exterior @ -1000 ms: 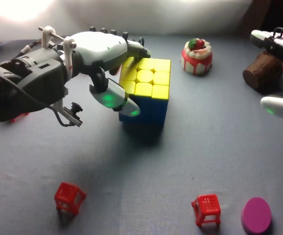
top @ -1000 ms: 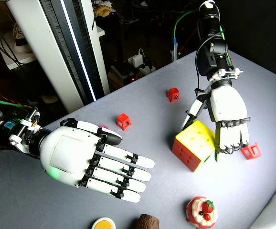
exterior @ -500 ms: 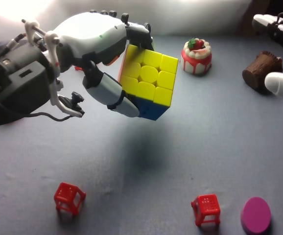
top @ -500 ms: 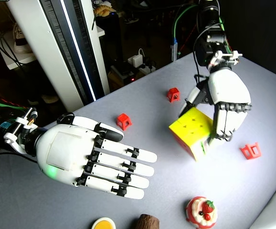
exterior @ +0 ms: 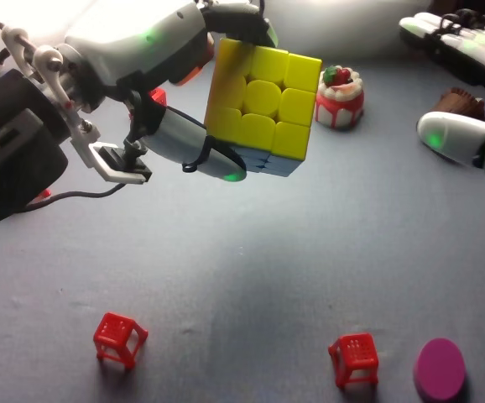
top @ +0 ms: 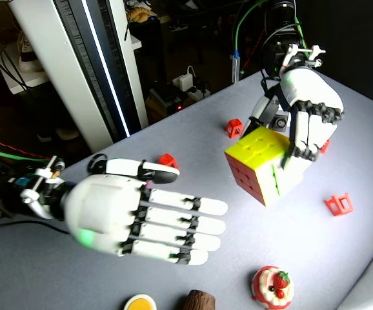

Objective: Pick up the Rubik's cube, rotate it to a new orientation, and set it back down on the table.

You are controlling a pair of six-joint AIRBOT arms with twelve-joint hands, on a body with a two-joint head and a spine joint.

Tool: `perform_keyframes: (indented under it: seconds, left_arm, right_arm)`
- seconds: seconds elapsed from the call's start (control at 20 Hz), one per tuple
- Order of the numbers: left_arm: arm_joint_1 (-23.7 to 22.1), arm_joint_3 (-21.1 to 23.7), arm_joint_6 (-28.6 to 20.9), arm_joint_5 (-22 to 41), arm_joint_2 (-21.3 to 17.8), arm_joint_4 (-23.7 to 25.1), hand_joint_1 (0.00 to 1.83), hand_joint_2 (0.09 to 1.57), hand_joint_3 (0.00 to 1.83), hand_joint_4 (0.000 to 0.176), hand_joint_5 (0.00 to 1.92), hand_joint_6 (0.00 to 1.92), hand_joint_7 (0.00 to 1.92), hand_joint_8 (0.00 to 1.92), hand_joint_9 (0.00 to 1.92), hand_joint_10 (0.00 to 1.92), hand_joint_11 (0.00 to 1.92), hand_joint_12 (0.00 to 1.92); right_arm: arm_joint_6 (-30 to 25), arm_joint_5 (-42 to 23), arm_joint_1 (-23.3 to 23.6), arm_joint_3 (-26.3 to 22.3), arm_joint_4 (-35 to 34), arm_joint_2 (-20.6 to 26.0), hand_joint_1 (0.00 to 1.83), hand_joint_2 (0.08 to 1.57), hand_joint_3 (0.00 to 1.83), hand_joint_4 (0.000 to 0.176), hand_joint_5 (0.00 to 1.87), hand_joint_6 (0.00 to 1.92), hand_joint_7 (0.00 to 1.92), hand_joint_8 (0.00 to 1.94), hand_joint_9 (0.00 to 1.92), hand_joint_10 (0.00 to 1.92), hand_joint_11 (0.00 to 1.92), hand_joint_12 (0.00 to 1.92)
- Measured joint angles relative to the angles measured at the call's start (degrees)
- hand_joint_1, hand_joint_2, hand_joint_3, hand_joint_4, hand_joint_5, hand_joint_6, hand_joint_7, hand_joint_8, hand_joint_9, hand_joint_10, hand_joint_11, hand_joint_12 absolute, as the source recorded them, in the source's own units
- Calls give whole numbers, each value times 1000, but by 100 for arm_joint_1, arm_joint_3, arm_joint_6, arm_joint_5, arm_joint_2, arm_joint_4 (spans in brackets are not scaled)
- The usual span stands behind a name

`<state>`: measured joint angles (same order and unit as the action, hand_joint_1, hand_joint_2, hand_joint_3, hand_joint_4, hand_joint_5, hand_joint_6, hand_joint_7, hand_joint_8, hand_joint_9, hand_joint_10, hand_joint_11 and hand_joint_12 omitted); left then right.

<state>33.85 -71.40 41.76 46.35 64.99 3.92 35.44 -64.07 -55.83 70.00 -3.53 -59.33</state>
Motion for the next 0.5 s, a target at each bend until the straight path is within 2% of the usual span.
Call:
perform_keyframes:
  seconds: [0.05, 0.1, 0.15, 0.2, 0.25, 0.35, 0.4, 0.45, 0.5]
  left_arm:
    - [9, 0, 0, 79, -13, 70, 1353, 740, 859, 0, 1205, 1920, 1267, 1921, 1299, 1921, 1342, 1921]
    - [13, 7, -4, 118, -20, 59, 1378, 626, 1237, 0, 1122, 1921, 993, 1820, 1224, 1921, 1267, 1921]
    - [39, 11, -9, 201, -31, 48, 1313, 680, 1034, 20, 1029, 1911, 1126, 1910, 1243, 1921, 1314, 1921]
    - [68, 42, -20, 271, -61, 50, 1313, 680, 1034, 20, 1029, 1911, 1126, 1910, 1243, 1921, 1314, 1921]
    - [68, 72, -42, 328, -85, 127, 1210, 592, 1434, 0, 903, 1744, 997, 1921, 1207, 1921, 1284, 1921]
    - [68, 92, -74, 433, -90, 195, 1223, 586, 1427, 0, 893, 1677, 1007, 1921, 1245, 1921, 1306, 1921]
    - [66, 96, -70, 476, -90, 181, 1220, 693, 1193, 0, 842, 1493, 901, 1921, 1279, 1921, 1334, 1921]
    - [61, 96, -72, 481, -94, 186, 1220, 693, 1193, 0, 842, 1493, 901, 1921, 1279, 1921, 1334, 1921]
    - [61, 96, -70, 496, -94, 203, 1227, 613, 1337, 0, 880, 1608, 972, 1869, 1150, 1921, 1174, 1921]
  right_arm:
    - [0, -15, 35, 44, 48, -57, 4, 1385, 1, 0, 75, 26, 72, 0, 43, 181, 0, 479]
    - [2, -26, 70, 107, 120, -116, 0, 1381, 0, 0, 62, 20, 53, 1, 14, 178, 0, 372]
    - [2, -24, 138, 188, 184, -195, 65, 1359, 0, 0, 78, 25, 79, 8, 33, 208, 0, 481]
    - [2, -33, 179, 256, 219, -262, 65, 1359, 0, 0, 78, 25, 79, 8, 33, 208, 0, 481]
    - [0, -37, 214, 317, 249, -330, 78, 1347, 0, 0, 110, 39, 93, 11, 21, 217, 0, 509]
    - [0, -17, 251, 358, 321, -411, 27, 1363, 0, 0, 74, 24, 76, 3, 12, 262, 0, 439]
    - [-2, -35, 282, 367, 413, -461, 48, 1371, 0, 0, 106, 80, 130, 12, 0, 561, 0, 740]
    - [-2, -37, 295, 374, 455, -470, 48, 1371, 0, 0, 106, 80, 130, 12, 0, 561, 0, 740]
    - [0, -13, 354, 433, 527, -529, 15, 1381, 3, 0, 30, 48, 75, 9, 0, 181, 0, 256]
